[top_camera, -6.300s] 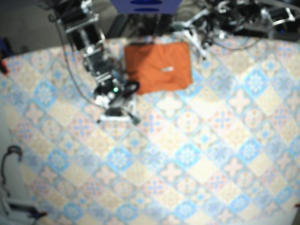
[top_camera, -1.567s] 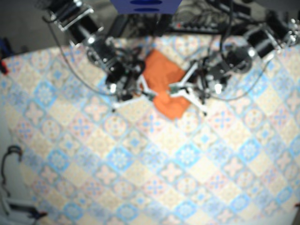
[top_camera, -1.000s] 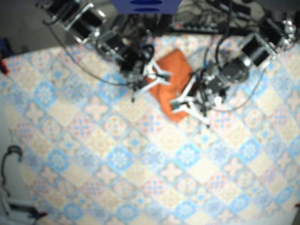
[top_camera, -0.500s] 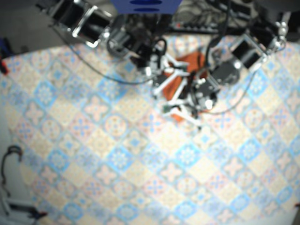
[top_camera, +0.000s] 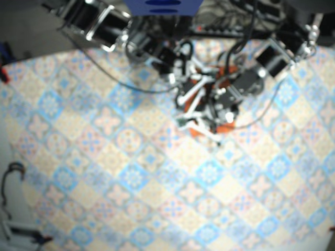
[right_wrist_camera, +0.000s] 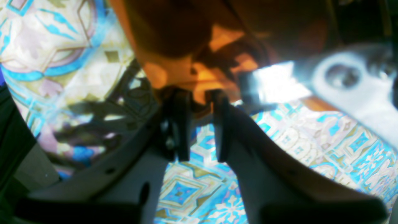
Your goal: Fold the T-shirt properly
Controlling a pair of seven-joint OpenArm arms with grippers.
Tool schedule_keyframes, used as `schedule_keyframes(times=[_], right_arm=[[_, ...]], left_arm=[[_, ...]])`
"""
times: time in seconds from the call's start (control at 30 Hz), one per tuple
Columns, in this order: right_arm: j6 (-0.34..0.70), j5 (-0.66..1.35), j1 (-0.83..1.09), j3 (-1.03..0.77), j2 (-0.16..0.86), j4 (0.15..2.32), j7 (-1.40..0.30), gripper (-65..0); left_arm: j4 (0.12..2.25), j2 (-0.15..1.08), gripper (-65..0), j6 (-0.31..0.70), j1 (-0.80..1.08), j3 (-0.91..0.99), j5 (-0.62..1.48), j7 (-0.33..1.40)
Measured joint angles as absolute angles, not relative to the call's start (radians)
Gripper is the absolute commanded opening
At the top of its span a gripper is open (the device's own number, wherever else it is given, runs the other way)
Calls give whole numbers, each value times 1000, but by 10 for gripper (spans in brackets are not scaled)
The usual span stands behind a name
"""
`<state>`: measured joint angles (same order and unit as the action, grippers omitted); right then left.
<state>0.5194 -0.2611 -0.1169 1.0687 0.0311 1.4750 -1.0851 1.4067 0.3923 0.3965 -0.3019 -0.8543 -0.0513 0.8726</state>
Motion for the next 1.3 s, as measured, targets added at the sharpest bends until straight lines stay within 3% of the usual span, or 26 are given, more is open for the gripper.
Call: schedule_keyframes(times=[0.13, 0.3, 0.6, 0.67, 0.77, 0.9, 1.07, 1.3], right_arm=[[502, -292, -118, 1053, 67, 1475, -1075, -525], [493, -397, -117, 907, 73, 1473, -1085, -525], [487, -390, -111, 854, 70, 1473, -1043, -525], [470, -395, -113, 831, 69, 1473, -1039, -524], [398, -445, -89, 736, 64, 1485, -1032, -524], [387, -519, -34, 566, 71, 1543, -995, -493], [391, -553, 40, 371, 65, 1616, -946, -471], [386, -573, 173, 181, 191, 1715, -938, -469]], left_arm=[[1410, 426, -650, 396, -299, -851, -51, 875], [1428, 431, -650, 397, -271, -752, -48, 839], [1448, 432, -650, 397, -263, -701, -52, 826], [1485, 432, -621, 407, -252, -641, -47, 826], [1554, 436, -564, 396, -255, -538, -50, 830], [1636, 484, -511, 397, -247, -443, -47, 826], [1686, 563, -509, 402, -184, -377, -41, 830], [1735, 682, -509, 399, 5, -216, 99, 826]])
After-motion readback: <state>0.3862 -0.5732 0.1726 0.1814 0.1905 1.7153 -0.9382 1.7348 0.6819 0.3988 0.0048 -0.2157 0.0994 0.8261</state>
